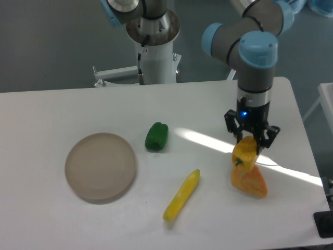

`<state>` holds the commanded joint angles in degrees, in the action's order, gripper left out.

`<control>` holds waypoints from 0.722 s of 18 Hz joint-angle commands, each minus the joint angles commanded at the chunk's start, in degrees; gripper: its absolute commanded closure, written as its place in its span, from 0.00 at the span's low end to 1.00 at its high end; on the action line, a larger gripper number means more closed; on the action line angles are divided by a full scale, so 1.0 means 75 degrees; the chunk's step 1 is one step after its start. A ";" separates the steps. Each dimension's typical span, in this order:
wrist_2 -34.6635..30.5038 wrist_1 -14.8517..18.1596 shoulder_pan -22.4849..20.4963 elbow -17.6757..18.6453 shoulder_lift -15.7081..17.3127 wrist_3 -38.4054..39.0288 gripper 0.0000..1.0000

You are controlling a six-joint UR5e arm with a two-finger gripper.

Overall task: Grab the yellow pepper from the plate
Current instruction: 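Lower the held yellow pepper onto the orange pepper and hold it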

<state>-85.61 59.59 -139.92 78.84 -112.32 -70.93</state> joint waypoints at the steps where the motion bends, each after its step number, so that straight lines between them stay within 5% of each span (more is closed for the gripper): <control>1: 0.0000 0.0000 0.0000 0.0000 0.0012 0.0000 0.60; 13: 0.0012 -0.0059 0.0024 0.0012 -0.0012 0.0094 0.59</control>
<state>-85.52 59.15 -139.75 78.93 -112.41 -70.22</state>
